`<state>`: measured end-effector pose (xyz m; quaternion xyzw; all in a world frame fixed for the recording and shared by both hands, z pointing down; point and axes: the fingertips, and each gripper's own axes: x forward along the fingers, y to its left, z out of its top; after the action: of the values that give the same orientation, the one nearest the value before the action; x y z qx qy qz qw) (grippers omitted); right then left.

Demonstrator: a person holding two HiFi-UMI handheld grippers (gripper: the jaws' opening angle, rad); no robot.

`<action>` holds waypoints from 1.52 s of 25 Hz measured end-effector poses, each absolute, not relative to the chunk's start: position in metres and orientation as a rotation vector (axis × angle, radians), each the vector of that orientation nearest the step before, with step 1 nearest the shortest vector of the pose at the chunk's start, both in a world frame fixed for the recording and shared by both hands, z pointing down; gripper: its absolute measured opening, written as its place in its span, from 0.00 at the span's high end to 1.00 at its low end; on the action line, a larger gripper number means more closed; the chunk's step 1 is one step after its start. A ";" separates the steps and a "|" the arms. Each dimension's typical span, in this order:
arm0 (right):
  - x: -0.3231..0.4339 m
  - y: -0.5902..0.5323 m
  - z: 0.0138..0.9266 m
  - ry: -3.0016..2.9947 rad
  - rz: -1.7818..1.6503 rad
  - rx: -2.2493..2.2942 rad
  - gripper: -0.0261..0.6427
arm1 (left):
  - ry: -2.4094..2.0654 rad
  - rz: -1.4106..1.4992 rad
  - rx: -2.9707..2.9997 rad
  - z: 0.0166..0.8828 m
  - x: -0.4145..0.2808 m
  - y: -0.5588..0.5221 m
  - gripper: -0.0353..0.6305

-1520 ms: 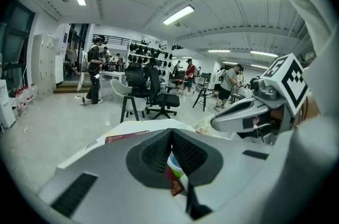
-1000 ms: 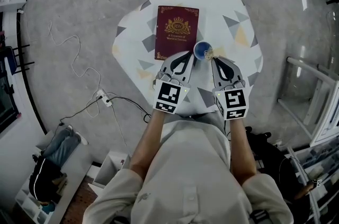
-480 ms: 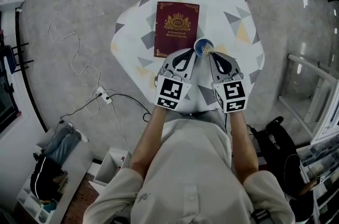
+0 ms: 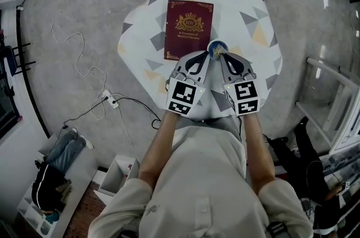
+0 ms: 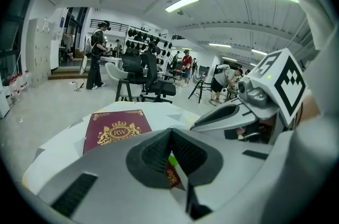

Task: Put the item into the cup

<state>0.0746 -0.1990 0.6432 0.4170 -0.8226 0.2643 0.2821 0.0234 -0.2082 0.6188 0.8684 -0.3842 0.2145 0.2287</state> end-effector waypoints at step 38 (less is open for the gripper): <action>0.059 -0.208 0.665 -2.076 0.670 1.071 0.95 | -1.047 0.605 2.379 0.623 0.017 -0.206 0.93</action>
<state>0.0586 -0.2080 0.6649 0.4130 -0.8008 0.2585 0.3483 0.0167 -0.2065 0.6230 0.8666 -0.3815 0.2202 0.2343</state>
